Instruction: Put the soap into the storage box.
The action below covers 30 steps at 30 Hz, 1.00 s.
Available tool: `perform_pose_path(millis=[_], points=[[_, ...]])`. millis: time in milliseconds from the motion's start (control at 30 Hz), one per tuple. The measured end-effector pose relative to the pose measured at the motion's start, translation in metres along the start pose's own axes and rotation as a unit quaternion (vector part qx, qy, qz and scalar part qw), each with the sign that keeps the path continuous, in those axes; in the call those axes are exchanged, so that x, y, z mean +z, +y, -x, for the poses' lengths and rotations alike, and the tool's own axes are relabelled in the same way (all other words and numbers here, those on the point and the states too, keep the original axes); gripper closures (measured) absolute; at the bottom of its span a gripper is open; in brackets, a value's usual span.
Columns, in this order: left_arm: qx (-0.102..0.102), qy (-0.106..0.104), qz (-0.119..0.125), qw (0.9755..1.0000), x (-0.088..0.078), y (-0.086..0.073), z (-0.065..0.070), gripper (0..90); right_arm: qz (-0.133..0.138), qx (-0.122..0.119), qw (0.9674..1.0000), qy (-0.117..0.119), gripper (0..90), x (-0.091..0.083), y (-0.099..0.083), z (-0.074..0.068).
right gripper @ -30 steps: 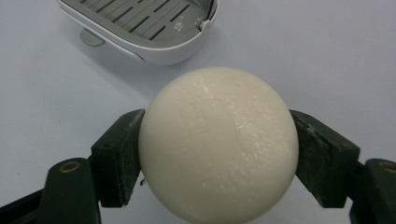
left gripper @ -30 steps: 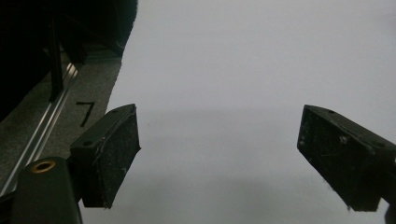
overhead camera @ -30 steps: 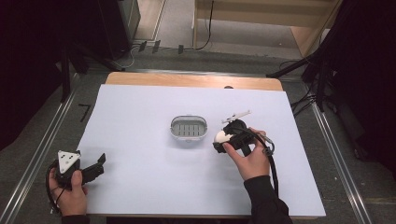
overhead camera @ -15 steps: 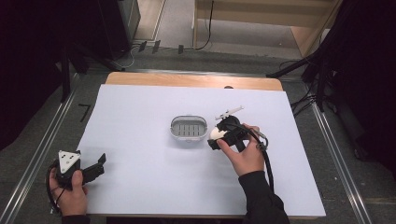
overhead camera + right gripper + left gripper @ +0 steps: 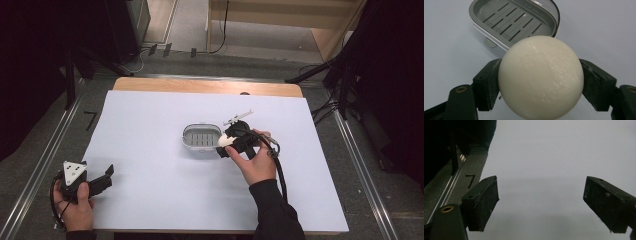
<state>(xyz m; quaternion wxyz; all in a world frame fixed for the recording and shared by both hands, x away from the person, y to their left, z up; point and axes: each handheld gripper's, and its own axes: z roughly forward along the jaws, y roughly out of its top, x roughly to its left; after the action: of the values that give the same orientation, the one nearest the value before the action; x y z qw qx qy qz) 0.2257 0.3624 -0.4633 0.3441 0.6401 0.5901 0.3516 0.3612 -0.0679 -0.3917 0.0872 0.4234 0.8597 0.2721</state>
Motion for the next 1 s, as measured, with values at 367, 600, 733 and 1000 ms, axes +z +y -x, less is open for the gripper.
perform_pose_path(millis=[367, 600, 733, 1000], points=[[-0.001, -0.002, 0.000, 1.0000, 0.000, 0.000, 0.000, 14.0, 0.001, -0.005, 1.0000, 0.007, 25.4, 0.006, 0.015, -0.010], [0.000, -0.001, 0.000, 1.0000, 0.000, 0.000, 0.000, 13.9, 0.000, -0.010, 0.9999, 0.008, 25.4, 0.013, 0.023, -0.013], [0.001, -0.002, 0.001, 1.0000, 0.000, 0.000, 0.000, 13.9, -0.001, -0.012, 0.9999, 0.010, 25.4, 0.017, 0.028, -0.015], [0.002, -0.001, 0.001, 1.0000, 0.000, 0.000, 0.000, 14.0, -0.008, -0.019, 0.9997, 0.010, 25.4, 0.023, 0.039, -0.019]])
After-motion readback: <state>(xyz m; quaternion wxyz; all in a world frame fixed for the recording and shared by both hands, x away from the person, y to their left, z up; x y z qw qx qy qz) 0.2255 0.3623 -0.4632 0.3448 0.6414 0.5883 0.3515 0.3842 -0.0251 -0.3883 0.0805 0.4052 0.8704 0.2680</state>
